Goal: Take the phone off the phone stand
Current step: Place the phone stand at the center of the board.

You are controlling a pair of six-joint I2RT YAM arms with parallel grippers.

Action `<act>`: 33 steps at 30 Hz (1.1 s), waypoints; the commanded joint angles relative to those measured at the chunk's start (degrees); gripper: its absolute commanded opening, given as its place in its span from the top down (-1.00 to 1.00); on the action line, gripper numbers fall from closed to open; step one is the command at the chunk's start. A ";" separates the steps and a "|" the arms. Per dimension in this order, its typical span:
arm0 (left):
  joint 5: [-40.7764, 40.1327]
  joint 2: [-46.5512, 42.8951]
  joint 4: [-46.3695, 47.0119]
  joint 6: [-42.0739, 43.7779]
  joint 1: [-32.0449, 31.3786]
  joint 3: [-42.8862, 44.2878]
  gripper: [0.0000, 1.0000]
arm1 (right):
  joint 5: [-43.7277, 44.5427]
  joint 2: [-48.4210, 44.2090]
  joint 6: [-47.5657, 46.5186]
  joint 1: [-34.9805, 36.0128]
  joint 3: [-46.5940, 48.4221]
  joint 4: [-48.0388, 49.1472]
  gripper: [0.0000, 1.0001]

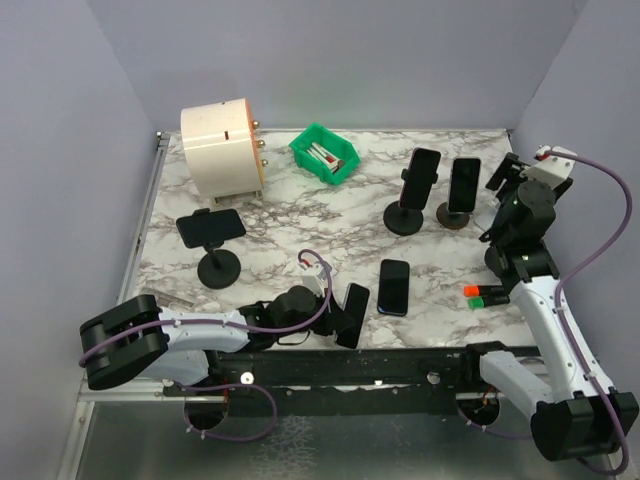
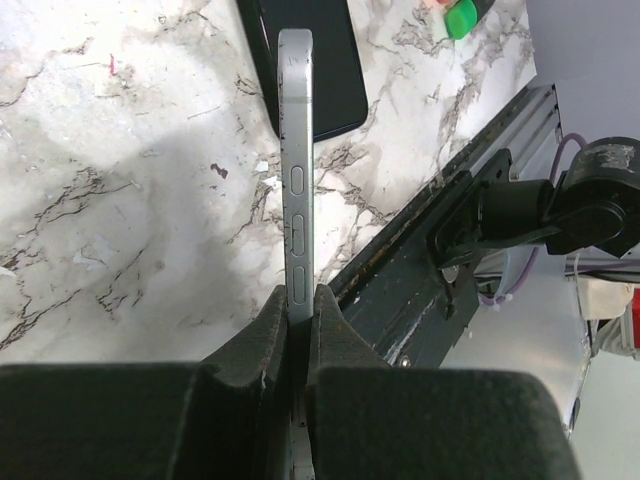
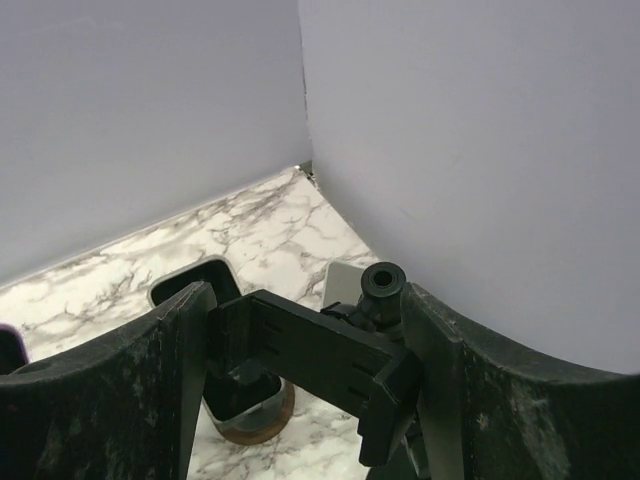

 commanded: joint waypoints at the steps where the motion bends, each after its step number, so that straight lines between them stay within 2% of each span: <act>1: 1.58 -0.14 4.26 0.63 -0.25 0.39 1.00 | -4.98 2.01 2.10 -4.68 -0.12 10.38 0.30; 6: 1.71 -0.68 4.34 1.67 -0.19 -0.06 1.00 | -8.37 6.61 4.25 -12.23 0.47 14.06 0.30; 10: 2.05 -0.78 4.34 2.62 -0.19 0.02 1.00 | -8.76 10.01 3.64 -14.85 0.98 15.78 0.31; 18: 1.87 -0.40 4.27 4.04 -0.21 -0.05 1.00 | -10.11 13.27 1.32 -17.16 -1.24 21.92 0.31; 26: 0.47 -2.84 4.08 5.74 -0.16 -0.94 1.00 | -11.22 18.55 0.51 -19.26 1.45 24.66 0.31; 33: 0.37 -3.12 3.91 5.99 0.08 -1.20 1.00 | -11.61 19.58 1.46 -19.62 -1.76 26.32 0.30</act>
